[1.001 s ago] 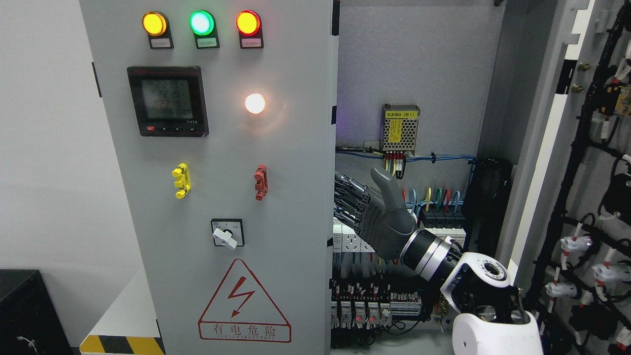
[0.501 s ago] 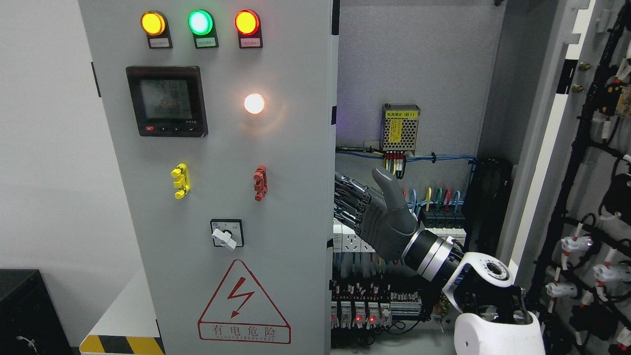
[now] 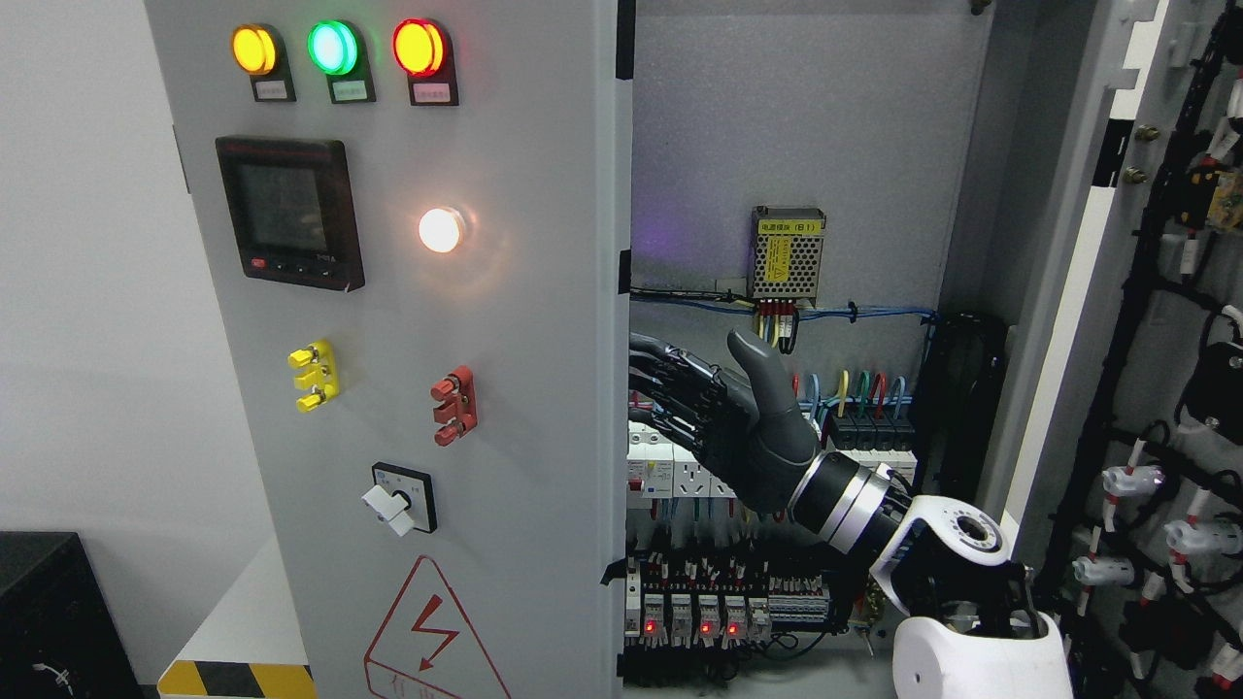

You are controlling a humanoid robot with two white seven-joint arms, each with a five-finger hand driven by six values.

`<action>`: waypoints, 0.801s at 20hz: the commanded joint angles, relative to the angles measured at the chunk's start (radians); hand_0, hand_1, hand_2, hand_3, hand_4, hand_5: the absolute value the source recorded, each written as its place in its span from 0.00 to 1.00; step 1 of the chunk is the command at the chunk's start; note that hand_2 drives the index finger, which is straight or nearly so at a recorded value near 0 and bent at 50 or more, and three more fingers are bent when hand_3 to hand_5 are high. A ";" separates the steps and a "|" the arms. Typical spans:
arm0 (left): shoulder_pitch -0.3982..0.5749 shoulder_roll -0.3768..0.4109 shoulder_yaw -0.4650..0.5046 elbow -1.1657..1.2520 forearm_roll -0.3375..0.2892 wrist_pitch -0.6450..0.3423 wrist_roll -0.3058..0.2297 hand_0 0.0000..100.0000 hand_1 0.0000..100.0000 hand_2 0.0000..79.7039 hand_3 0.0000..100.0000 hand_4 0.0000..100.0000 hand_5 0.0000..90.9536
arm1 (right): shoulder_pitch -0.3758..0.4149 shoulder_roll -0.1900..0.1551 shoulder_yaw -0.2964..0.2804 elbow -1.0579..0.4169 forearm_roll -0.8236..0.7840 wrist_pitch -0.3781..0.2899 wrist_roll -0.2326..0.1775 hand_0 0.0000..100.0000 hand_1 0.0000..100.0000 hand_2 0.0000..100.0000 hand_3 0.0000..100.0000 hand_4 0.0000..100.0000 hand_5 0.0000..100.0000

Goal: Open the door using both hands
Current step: 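Pull the indicator-light door outward with the right hand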

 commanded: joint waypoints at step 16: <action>0.000 0.000 0.001 0.000 -0.021 -0.001 0.001 0.00 0.00 0.00 0.00 0.00 0.00 | 0.260 0.002 0.152 -0.312 -0.123 0.072 -0.028 0.00 0.00 0.00 0.00 0.00 0.00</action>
